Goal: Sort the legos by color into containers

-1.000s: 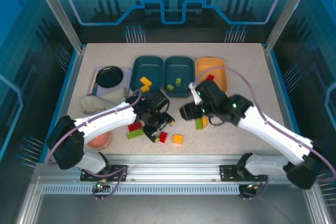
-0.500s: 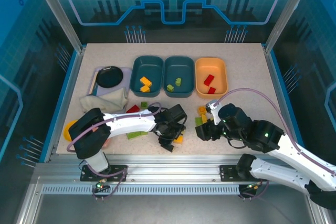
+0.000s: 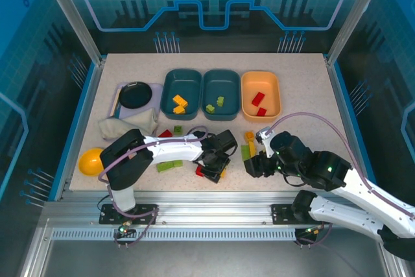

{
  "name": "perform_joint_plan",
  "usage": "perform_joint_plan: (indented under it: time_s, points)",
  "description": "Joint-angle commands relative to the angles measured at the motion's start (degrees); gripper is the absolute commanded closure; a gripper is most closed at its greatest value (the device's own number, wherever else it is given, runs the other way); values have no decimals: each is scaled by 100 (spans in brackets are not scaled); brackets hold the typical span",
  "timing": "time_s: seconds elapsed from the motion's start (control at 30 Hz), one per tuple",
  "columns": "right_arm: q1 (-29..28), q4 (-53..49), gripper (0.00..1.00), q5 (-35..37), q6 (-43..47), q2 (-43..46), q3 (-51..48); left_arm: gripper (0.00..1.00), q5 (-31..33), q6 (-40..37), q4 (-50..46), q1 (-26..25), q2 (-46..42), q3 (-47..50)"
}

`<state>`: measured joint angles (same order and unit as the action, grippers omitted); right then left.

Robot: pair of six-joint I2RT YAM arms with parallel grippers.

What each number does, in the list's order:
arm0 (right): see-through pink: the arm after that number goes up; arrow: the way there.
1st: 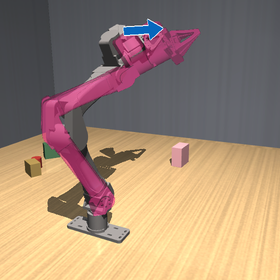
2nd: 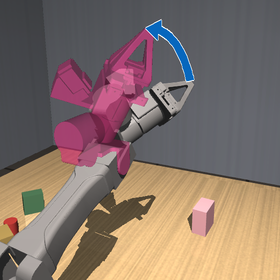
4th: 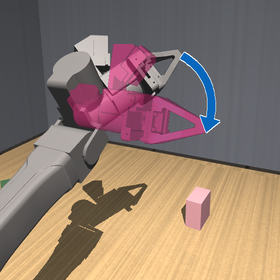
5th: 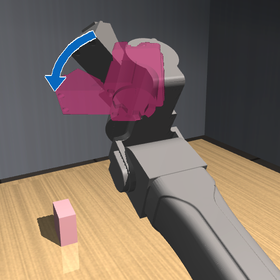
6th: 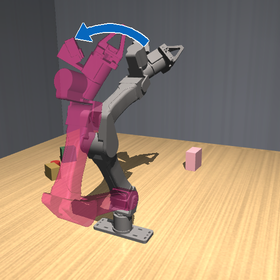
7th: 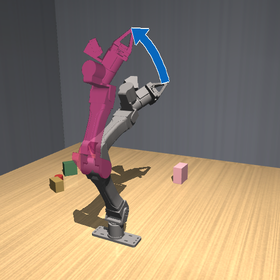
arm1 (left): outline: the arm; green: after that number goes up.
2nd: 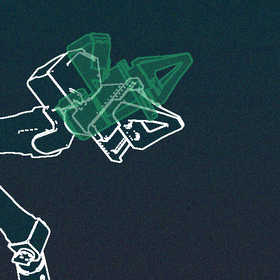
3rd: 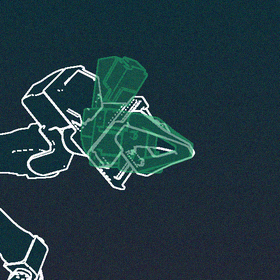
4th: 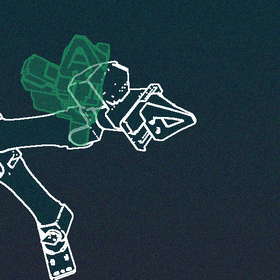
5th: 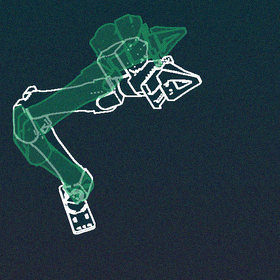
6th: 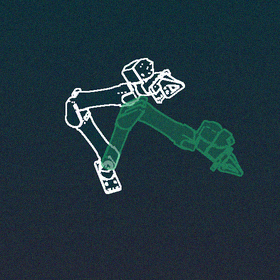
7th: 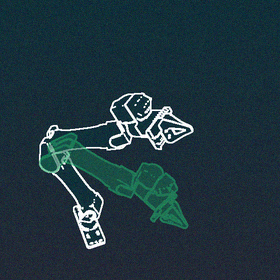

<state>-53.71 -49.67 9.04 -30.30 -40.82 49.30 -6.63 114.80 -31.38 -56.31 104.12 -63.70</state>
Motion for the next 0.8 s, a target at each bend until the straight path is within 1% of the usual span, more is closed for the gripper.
perform_joint_plan:
  time_s: [0.0, 0.03, 0.1, 0.13, 0.2, 0.27, 0.37, 0.47, 0.67, 0.73, 0.77]
  points:
    - [-68, -8, 31, 84, -80, 39, -61, 62, 152, 691, -237, -38, 57, -176]
    - [-65, 8, 31, 97, -89, 40, -60, 66, 209, 650, -242, -33, 44, -195]
    - [-64, 40, 31, 118, -85, 39, -21, 69, 383, 511, -392, -22, -27, -329]
    - [-56, 53, 31, 141, -82, 39, 21, 72, 496, 374, -503, 0, -72, -419]
    - [-15, 70, 29, 203, -36, 6, 80, 73, 683, -73, -764, 117, -167, -697]
    - [60, 110, 28, 220, 43, -76, 359, 73, 827, -669, -1153, 332, -225, -1084]
    - [277, 228, 27, 139, 187, -306, 664, 73, 1236, -1581, -1734, 674, -436, -1558]
    - [562, 468, 28, -113, 303, -598, 894, 73, 1490, -2436, -2068, 1142, -655, -1837]
    - [1227, 1130, 27, -927, 208, -1351, 1102, 75, 1587, -4391, -2450, 2457, -691, -2395]
    - [1455, 1292, 27, -1254, 62, -1701, 1188, 75, 1480, -5075, -2511, 2904, -476, -2658]
    - [1541, 1336, 27, -1407, -4, -1855, 1241, 75, 1281, -5414, -2427, 3101, -335, -2769]
